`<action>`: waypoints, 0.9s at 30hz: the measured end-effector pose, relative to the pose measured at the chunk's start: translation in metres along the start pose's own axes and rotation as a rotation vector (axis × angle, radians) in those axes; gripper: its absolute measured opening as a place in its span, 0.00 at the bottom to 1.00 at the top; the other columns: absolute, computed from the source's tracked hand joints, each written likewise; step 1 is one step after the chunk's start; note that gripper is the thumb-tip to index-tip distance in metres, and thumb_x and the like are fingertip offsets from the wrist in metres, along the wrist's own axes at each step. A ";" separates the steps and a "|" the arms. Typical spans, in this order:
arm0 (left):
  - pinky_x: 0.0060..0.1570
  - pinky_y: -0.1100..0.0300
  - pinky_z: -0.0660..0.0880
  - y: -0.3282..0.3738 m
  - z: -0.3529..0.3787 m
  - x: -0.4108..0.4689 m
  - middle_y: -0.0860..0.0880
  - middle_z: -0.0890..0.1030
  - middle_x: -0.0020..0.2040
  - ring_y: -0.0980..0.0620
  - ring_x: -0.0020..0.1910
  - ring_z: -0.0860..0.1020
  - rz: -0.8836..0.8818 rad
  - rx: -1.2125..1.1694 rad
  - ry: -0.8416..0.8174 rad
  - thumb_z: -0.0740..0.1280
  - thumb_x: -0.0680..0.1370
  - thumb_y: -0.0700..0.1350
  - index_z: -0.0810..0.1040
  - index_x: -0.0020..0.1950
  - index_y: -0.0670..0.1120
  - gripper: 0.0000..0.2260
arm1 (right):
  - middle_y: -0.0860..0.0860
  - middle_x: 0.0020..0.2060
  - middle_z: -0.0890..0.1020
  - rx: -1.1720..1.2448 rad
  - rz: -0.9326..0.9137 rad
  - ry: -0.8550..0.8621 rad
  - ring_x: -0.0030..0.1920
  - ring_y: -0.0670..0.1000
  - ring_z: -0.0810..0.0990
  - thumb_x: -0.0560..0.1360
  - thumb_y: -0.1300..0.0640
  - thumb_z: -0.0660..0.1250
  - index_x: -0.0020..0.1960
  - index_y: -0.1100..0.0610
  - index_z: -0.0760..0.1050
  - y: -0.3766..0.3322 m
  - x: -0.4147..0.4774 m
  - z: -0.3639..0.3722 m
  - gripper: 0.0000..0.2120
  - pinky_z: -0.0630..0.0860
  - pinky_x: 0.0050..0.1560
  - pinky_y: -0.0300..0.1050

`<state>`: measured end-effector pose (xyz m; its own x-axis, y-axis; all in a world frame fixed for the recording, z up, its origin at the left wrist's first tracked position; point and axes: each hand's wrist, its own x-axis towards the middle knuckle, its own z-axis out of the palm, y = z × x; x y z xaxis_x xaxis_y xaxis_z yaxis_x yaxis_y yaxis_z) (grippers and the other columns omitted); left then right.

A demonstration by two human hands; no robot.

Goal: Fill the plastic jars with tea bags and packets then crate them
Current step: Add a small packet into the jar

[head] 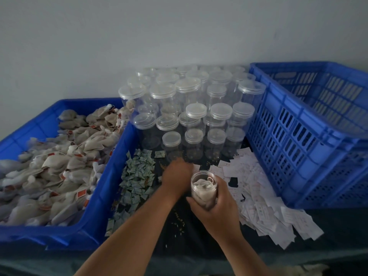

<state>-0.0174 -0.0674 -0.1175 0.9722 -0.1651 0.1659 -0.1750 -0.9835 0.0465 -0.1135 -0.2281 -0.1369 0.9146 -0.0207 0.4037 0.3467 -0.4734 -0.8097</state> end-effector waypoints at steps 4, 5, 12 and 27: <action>0.52 0.55 0.75 -0.005 0.012 -0.006 0.50 0.80 0.52 0.49 0.55 0.76 -0.060 -0.093 0.143 0.63 0.83 0.61 0.87 0.53 0.55 0.16 | 0.41 0.54 0.84 -0.017 0.003 0.004 0.52 0.43 0.85 0.64 0.30 0.75 0.69 0.53 0.76 0.000 0.001 0.000 0.41 0.85 0.48 0.46; 0.51 0.54 0.75 -0.004 0.010 -0.009 0.50 0.81 0.51 0.50 0.53 0.77 -0.064 -0.145 0.177 0.63 0.84 0.61 0.88 0.51 0.53 0.17 | 0.41 0.54 0.84 -0.018 0.004 0.004 0.51 0.43 0.85 0.64 0.30 0.75 0.69 0.53 0.76 -0.001 0.001 0.000 0.40 0.85 0.48 0.45; 0.40 0.72 0.78 -0.010 -0.077 -0.041 0.64 0.86 0.45 0.65 0.44 0.84 -0.262 -0.955 0.327 0.72 0.78 0.59 0.83 0.52 0.64 0.04 | 0.30 0.49 0.78 -0.030 -0.021 -0.007 0.47 0.33 0.80 0.65 0.31 0.75 0.66 0.46 0.72 -0.004 0.002 0.000 0.35 0.75 0.44 0.28; 0.72 0.57 0.64 0.007 -0.086 -0.105 0.63 0.82 0.62 0.60 0.67 0.73 0.291 -0.353 0.301 0.66 0.82 0.61 0.82 0.67 0.56 0.17 | 0.37 0.43 0.81 -0.027 -0.121 -0.043 0.39 0.42 0.83 0.69 0.40 0.81 0.66 0.46 0.72 0.004 0.000 0.001 0.31 0.81 0.35 0.39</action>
<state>-0.1338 -0.0501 -0.0495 0.7976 -0.3472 0.4933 -0.5220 -0.8071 0.2760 -0.1115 -0.2292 -0.1404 0.8746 0.0755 0.4788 0.4501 -0.4933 -0.7443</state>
